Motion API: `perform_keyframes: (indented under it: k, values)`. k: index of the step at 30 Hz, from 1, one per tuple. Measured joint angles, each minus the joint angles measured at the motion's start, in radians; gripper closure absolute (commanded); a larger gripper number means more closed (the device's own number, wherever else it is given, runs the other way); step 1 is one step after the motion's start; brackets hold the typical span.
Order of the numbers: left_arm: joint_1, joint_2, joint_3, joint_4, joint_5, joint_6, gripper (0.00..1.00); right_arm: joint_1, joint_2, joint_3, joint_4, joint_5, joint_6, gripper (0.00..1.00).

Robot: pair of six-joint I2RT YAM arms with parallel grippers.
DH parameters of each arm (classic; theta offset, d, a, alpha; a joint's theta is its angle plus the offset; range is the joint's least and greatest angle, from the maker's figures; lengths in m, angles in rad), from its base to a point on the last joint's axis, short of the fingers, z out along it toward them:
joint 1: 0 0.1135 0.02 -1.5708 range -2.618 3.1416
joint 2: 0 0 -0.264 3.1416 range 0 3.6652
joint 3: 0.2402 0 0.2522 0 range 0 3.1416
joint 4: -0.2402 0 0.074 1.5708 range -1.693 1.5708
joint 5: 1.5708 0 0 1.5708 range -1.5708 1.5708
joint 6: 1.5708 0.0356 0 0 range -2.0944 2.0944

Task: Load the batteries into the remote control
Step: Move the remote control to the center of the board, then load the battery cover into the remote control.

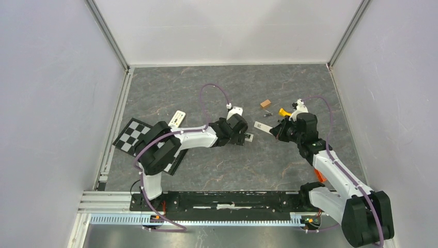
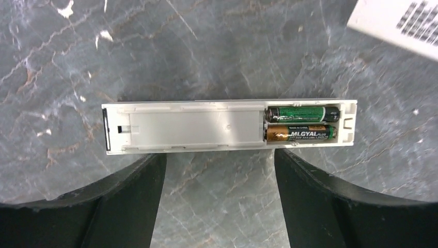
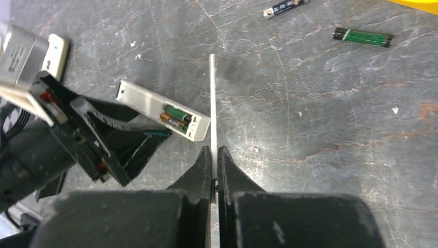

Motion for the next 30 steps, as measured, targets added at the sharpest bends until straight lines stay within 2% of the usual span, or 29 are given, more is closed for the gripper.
perform_keyframes:
  k: [7, 14, 20, 30]
  values:
    - [0.148, -0.03, -0.043, 0.109, 0.22, -0.001, 0.16, -0.023, 0.031, -0.013, 0.097, -0.119, 0.074, 1.0]
    - [0.332, -0.193, -0.198, 0.056, 0.348, -0.011, 0.08, -0.023, 0.16, -0.015, 0.273, -0.27, 0.206, 1.0]
    - [0.457, -0.242, -0.223, 0.078, 0.475, -0.079, 0.05, 0.017, 0.287, -0.017, 0.394, -0.332, 0.297, 1.0]
    - [0.533, -0.201, -0.274, 0.291, 0.725, -0.253, 0.17, 0.057, 0.419, -0.027, 0.589, -0.38, 0.412, 1.0]
